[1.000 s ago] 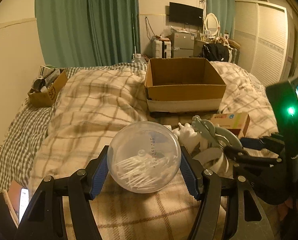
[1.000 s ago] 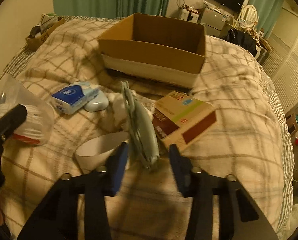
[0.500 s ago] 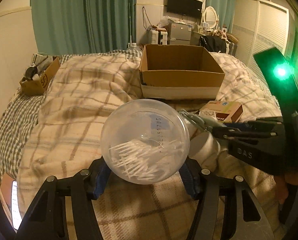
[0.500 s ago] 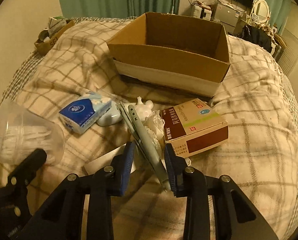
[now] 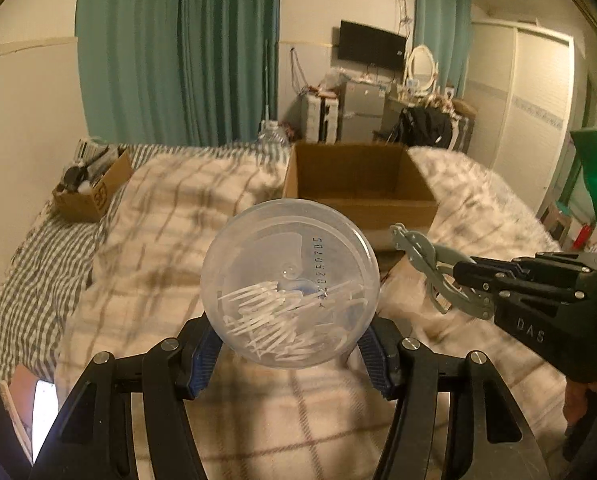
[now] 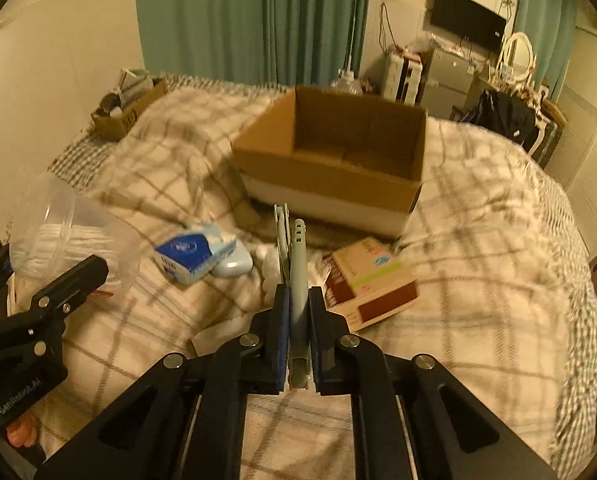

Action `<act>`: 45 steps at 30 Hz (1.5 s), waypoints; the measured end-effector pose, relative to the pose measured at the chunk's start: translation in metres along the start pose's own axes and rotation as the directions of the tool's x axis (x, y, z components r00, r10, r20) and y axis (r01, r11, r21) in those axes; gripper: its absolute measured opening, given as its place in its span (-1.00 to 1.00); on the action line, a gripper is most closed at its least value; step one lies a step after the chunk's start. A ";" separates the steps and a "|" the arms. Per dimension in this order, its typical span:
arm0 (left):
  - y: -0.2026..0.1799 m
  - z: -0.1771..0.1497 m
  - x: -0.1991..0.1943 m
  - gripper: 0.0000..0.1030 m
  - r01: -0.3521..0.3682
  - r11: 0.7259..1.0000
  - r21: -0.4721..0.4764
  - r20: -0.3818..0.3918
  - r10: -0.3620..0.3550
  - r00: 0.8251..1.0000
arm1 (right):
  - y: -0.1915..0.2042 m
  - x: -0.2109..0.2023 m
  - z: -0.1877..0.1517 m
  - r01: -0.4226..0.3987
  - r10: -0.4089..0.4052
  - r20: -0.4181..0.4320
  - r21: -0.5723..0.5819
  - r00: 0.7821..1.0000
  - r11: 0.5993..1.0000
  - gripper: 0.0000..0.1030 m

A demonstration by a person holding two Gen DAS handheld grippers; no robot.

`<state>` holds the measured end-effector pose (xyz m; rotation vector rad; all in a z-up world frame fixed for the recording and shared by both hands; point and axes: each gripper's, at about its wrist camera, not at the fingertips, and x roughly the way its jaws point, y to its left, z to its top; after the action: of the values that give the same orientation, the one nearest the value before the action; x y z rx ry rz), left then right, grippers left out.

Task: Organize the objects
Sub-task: 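Carry the swab container with the left gripper while the right gripper carries the green clip into the box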

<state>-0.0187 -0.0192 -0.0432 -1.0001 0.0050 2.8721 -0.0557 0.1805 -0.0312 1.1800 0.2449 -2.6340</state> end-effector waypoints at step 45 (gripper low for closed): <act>-0.033 0.147 0.188 0.78 0.149 0.987 0.052 -0.075 -0.145 0.987 | -0.111 0.083 0.170 0.069 -0.077 0.101 0.080 0.992 0.994 -0.32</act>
<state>-0.2530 0.0364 -0.0428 -1.0442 0.0176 2.6873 -0.2614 0.2316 0.0244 1.0715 0.1735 -2.7818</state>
